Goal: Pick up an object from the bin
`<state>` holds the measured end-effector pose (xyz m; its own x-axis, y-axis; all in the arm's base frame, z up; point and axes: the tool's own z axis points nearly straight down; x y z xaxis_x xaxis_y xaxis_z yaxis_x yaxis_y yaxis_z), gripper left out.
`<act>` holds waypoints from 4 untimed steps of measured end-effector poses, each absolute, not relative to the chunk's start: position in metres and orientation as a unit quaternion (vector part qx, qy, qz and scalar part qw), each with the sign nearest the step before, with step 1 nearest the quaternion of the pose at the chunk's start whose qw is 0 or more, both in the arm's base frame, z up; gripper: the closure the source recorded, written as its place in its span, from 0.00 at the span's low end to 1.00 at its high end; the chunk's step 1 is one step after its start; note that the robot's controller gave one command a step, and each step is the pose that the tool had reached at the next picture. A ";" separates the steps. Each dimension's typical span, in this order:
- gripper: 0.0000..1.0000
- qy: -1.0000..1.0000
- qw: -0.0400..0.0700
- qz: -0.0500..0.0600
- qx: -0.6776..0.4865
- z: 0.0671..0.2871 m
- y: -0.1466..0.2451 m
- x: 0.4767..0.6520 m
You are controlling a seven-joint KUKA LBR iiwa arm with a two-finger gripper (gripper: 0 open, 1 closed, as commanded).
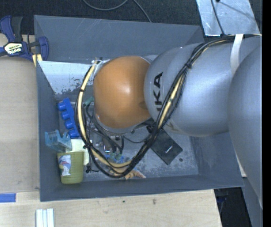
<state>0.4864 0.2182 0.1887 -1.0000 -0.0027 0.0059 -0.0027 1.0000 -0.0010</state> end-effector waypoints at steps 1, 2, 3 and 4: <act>0.00 -1.000 -0.001 -0.001 0.000 0.193 0.217 0.489; 0.00 -1.000 0.001 0.000 0.019 0.212 0.213 0.505; 0.00 -0.998 0.000 0.000 0.058 0.256 0.200 0.519; 0.00 -0.997 -0.003 -0.001 0.082 0.276 0.202 0.546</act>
Offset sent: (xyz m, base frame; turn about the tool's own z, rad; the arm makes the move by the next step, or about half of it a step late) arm 0.0310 -0.0097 0.0398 -0.0633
